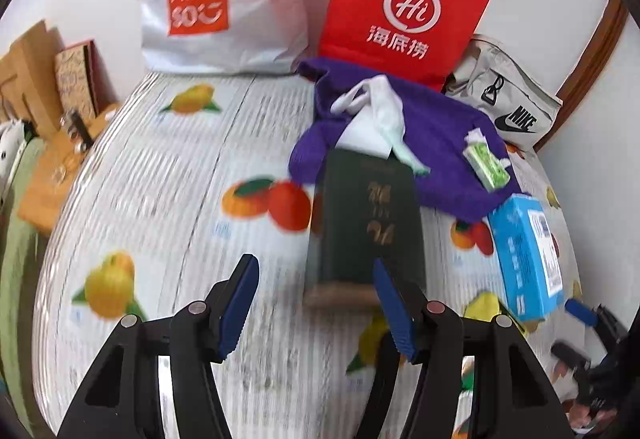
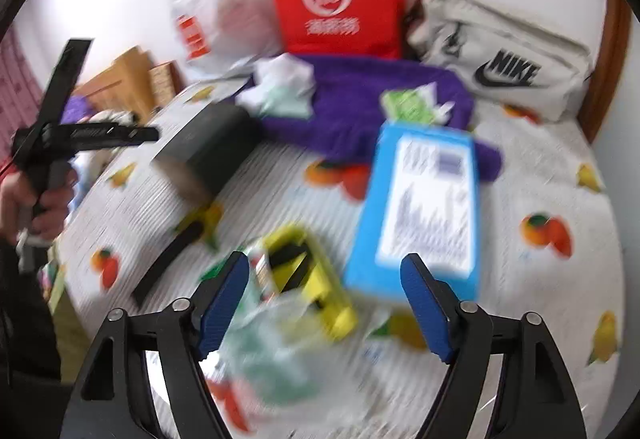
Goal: Organize soft objects
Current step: 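Grasp the white mesh bag with the right tool while the left tool grasps a black watch strap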
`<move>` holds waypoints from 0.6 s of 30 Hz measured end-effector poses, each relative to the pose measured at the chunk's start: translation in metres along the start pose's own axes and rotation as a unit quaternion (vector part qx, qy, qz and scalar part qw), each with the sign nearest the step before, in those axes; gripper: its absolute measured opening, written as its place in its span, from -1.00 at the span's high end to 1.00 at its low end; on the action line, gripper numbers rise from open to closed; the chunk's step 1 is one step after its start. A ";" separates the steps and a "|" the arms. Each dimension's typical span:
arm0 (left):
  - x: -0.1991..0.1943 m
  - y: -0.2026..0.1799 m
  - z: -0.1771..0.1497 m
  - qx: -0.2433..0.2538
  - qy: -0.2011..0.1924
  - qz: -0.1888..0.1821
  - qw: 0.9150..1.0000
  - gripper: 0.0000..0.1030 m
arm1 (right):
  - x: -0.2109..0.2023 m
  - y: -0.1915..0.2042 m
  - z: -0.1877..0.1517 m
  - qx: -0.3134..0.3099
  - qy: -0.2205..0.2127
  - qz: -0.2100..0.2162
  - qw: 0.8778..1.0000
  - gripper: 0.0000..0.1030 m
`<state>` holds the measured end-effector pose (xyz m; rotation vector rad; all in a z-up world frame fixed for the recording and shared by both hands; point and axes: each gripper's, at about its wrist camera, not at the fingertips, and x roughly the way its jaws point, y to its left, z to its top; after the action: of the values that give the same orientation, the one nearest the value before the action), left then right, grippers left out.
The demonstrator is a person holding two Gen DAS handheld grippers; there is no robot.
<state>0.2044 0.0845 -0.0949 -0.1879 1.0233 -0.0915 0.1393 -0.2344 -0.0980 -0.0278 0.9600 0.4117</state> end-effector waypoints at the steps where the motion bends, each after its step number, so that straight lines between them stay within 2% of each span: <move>1: -0.001 0.003 -0.007 -0.002 0.004 0.001 1.000 -0.12 | 0.000 0.002 -0.008 -0.003 0.004 0.005 1.000 -0.72; 5: -0.007 0.008 -0.029 -0.003 0.009 0.008 1.000 -0.12 | 0.004 0.012 -0.037 -0.021 0.019 0.000 1.000 -0.73; 12: -0.013 0.017 -0.065 -0.008 0.013 0.006 1.000 -0.12 | 0.021 0.021 -0.071 -0.050 0.045 -0.040 0.997 -0.71; 14: -0.012 0.018 -0.077 -0.010 0.017 0.000 1.000 -0.12 | 0.020 0.022 -0.078 -0.059 0.041 -0.051 0.996 -0.53; 16: -0.010 0.015 -0.087 -0.006 0.022 -0.006 1.000 -0.12 | 0.019 0.022 -0.083 -0.059 0.039 -0.045 0.996 -0.11; 18: -0.007 0.010 -0.095 0.001 0.024 -0.010 1.000 -0.12 | 0.019 0.019 -0.088 -0.056 0.041 -0.039 0.997 0.15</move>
<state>0.1189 0.0845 -0.1390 -0.1954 1.0686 -0.1153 0.0724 -0.2285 -0.1614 -0.1840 1.0119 0.3945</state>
